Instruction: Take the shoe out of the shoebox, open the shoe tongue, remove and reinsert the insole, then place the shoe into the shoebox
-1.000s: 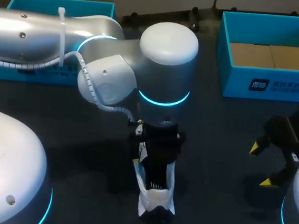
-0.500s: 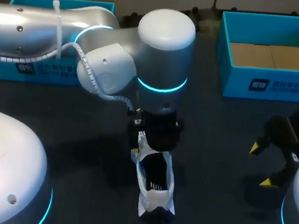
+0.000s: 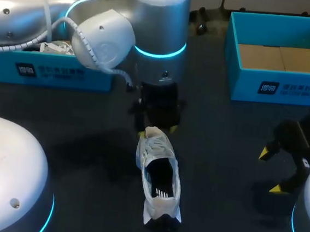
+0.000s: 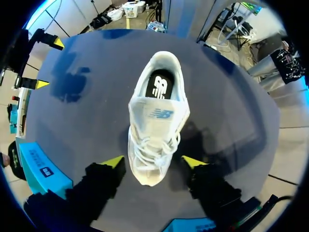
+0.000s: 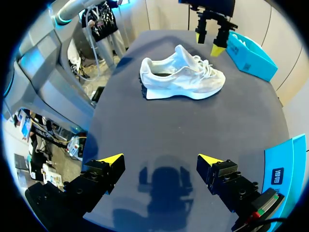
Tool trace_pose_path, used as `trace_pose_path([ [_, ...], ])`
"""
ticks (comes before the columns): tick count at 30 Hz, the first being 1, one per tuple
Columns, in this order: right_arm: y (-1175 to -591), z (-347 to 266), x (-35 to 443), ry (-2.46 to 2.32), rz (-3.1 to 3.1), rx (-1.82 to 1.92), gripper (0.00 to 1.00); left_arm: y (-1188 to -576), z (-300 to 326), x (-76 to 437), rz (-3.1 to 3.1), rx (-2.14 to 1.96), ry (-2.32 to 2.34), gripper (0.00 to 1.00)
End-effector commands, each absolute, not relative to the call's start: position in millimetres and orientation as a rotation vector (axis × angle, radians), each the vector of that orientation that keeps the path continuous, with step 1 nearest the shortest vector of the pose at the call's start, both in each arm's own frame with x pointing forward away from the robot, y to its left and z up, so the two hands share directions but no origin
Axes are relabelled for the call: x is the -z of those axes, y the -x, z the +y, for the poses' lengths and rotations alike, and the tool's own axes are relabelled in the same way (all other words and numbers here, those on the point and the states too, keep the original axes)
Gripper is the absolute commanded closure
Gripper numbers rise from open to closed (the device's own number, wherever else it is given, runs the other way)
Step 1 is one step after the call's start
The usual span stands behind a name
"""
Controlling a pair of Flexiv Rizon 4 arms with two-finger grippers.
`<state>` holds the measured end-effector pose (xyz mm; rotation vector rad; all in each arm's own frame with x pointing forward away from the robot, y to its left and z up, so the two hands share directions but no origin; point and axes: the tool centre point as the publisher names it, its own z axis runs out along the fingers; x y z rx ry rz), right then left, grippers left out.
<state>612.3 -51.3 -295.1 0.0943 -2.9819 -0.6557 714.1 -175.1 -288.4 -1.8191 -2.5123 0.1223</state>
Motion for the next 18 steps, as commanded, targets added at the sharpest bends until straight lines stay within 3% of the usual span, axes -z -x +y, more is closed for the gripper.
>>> trace_pose_path([
  [1,-611.8,-50.9,295.8,-0.094,-2.984,0.652,0.00,-711.4,-174.3,296.2,-2.513,-0.141,1.822,0.71],
  [4,-611.8,-50.9,295.8,-0.094,-2.984,0.652,0.00,-706.0,-175.8,303.8,-2.508,-0.147,1.822,0.75],
  [18,-611.8,-50.9,295.8,-0.094,-2.984,0.652,0.00,-672.4,-190.0,339.7,-2.378,-0.227,1.832,0.72],
])
